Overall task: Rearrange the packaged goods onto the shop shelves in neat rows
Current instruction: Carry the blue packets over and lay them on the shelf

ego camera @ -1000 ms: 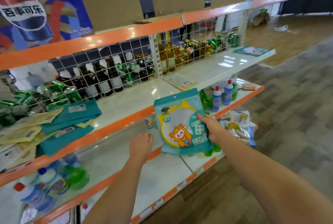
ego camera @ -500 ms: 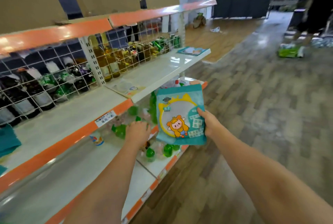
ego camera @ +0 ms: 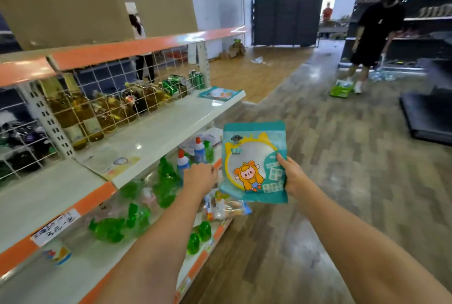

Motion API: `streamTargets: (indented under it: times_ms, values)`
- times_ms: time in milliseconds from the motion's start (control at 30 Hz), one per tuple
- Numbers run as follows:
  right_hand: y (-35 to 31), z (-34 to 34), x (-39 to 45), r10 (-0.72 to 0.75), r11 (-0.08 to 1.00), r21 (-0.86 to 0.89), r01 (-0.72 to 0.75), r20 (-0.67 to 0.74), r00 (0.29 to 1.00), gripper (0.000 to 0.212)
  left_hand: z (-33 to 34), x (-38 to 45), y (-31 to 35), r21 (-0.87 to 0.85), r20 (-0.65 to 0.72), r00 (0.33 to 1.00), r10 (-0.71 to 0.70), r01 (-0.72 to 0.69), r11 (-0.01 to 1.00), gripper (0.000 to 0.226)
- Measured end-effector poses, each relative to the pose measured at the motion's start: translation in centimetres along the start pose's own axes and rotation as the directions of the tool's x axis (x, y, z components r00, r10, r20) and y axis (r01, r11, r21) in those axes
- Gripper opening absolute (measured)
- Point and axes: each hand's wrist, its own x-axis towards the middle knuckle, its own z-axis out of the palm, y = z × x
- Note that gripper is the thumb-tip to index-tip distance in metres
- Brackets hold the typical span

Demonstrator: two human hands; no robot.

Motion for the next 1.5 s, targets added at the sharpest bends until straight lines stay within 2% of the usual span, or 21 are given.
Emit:
streamTargets:
  times_ms: [300, 667, 800, 1000, 1267, 1500]
  values:
    - [-2.2, -3.8, 8.1, 0.014, 1.0, 0.019, -0.012, -0.104, 0.994, 0.013, 2.8, 9.9, 4.8, -0.035, 0.122, 0.989, 0.087, -0.083, 0.996, 0.041]
    - [-9.9, -3.6, 20.5, -0.09, 0.989, 0.099, 0.108, -0.17, 0.981, 0.015, 2.1, 26.1, 8.7, -0.061, 0.054, 0.972, 0.227, -0.224, 0.973, 0.032]
    - [-10.8, -4.1, 24.3, -0.068, 0.991, 0.104, 0.087, -0.173, 0.983, 0.015, 3.6, 29.9, 9.9, -0.063, 0.067, 0.974, 0.217, -0.213, 0.975, 0.03]
    - [-12.5, -6.0, 30.1, -0.023, 0.996, 0.082, 0.038, -0.173, 0.985, 0.015, 5.3, 35.8, 13.2, -0.031, 0.159, 0.965, 0.207, -0.205, 0.978, 0.036]
    - [-18.7, -8.0, 39.1, -0.029, 0.999, 0.038, 0.035, -0.142, 0.989, 0.014, 5.9, 44.8, 18.8, -0.082, 0.162, 0.968, 0.19, -0.179, 0.98, 0.038]
    - [-22.2, -7.6, 45.5, -0.011, 1.0, -0.018, 0.009, -0.079, 0.997, 0.013, 5.7, 50.3, 21.8, -0.124, 0.149, 0.983, 0.109, -0.091, 0.988, 0.035]
